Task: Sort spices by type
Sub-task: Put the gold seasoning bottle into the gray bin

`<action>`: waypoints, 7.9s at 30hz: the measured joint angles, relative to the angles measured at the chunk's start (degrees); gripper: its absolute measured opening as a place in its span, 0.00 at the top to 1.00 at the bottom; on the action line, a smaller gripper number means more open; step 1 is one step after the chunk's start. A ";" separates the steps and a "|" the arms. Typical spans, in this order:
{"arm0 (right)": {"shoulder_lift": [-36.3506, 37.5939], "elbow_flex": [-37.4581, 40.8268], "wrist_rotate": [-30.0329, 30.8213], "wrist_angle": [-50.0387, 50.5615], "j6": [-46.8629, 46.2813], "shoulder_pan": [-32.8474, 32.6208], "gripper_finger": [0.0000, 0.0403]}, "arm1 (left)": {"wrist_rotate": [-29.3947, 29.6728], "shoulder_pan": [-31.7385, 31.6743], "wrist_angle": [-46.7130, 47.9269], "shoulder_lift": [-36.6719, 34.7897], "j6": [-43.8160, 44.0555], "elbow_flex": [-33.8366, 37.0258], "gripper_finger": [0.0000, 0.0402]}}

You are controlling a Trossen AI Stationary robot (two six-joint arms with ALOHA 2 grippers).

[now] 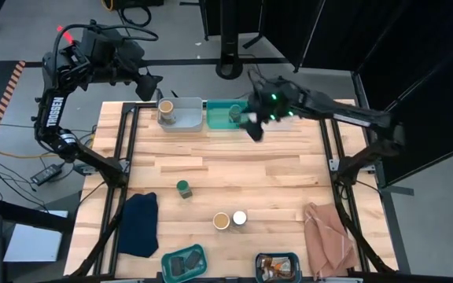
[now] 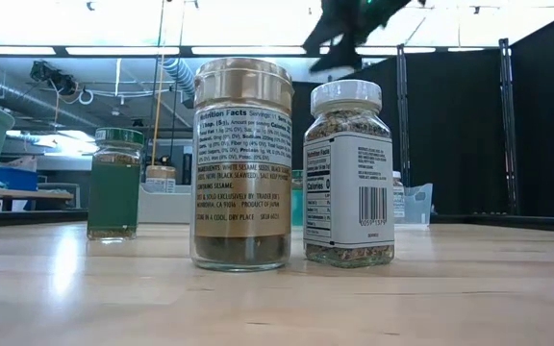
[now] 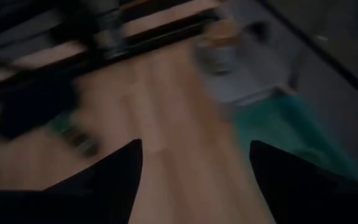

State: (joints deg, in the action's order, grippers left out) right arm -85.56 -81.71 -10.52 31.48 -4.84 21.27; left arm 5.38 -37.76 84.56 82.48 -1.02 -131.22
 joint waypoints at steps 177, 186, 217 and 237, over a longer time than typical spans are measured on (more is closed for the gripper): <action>0.98 0.11 34.94 35.23 -19.12 -47.07 0.36 | 37.53 27.30 -35.94 -1.39 49.90 56.63 0.31; 0.96 0.13 34.98 33.83 -19.23 -45.96 0.36 | 38.91 19.64 -38.39 2.11 55.54 56.59 0.31; 0.96 0.13 35.05 33.20 -19.67 -45.87 0.36 | 26.89 6.69 -38.96 16.12 63.08 56.59 0.31; 0.96 0.13 34.94 32.59 -19.65 -45.87 0.36 | 22.83 4.83 -40.66 19.10 60.98 56.50 0.30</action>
State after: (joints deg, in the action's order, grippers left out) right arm -84.60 -81.58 24.43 64.07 -24.49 -24.60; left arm 28.21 -32.93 43.91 101.58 59.96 -74.72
